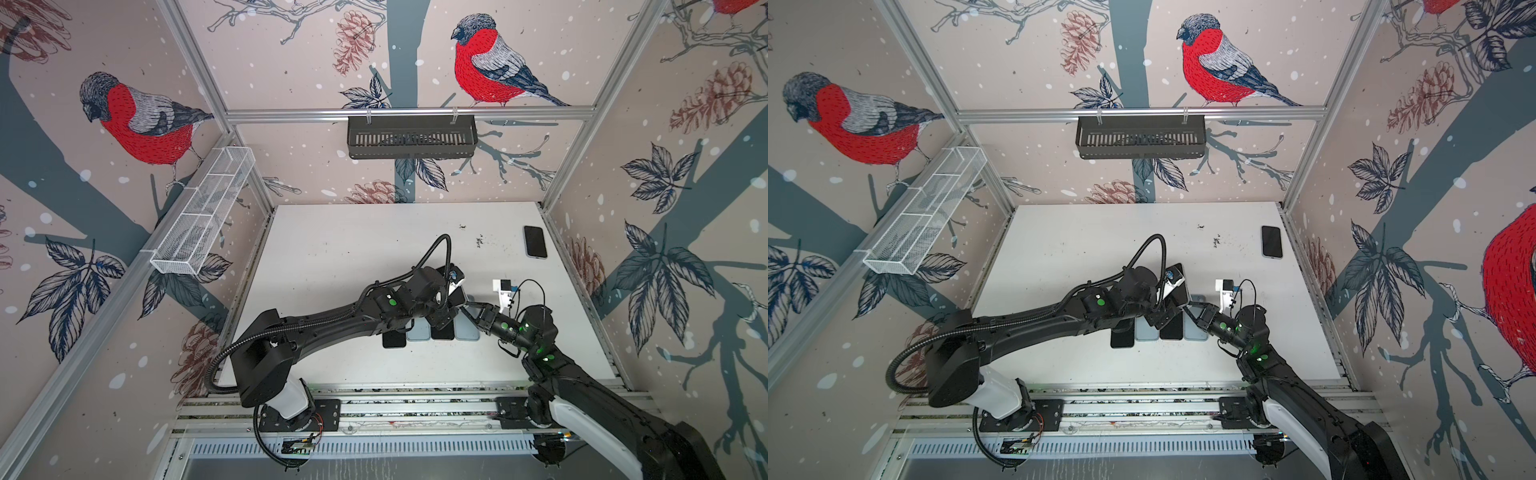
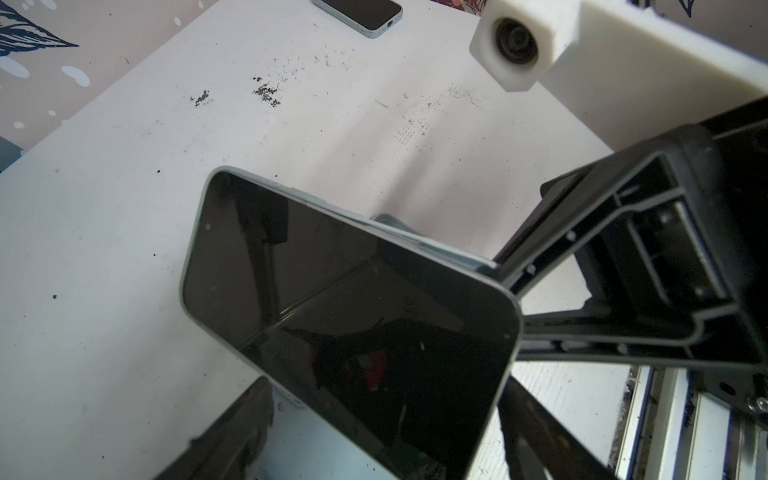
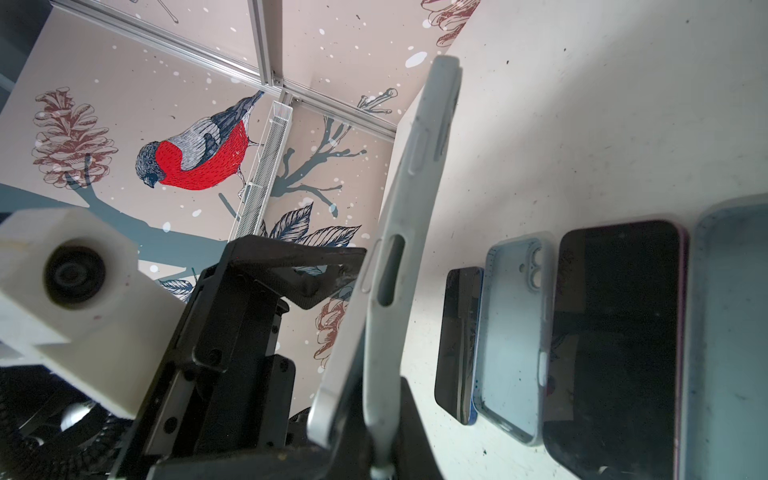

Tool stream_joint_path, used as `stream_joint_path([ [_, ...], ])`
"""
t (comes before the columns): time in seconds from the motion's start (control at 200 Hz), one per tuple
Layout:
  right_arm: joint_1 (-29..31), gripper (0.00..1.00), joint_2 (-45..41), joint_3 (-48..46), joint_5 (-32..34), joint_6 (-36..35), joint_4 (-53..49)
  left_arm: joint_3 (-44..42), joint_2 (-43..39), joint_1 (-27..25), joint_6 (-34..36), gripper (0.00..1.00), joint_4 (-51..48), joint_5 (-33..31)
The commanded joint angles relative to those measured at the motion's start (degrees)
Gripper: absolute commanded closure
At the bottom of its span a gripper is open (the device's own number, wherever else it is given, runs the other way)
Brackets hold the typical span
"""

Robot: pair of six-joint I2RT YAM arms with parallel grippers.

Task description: Take the phone out of the phone case

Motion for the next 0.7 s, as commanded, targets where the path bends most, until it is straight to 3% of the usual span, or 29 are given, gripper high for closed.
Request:
stream_joint_path([
  [0.0,0.13,1.0,-0.65,-0.26,-1.24,0.94,5.39,1.01,1.13,-0.32,0.8,0.2,1.21,-5.57],
  [0.225,0.14,1.0,-1.36,-1.05,-1.44,1.12,5.63,-0.13,1.07,-0.71,0.0,0.29,4.54,-10.03],
  [0.58,0.16,1.0,-2.03,-1.66,-1.7,1.47,6.19,1.86,3.28,-1.09,0.57,0.44,4.41,-8.37],
  [0.69,0.11,1.0,-2.21,-1.63,-1.73,1.56,6.2,2.82,4.8,-2.81,1.64,0.49,4.23,-12.14],
])
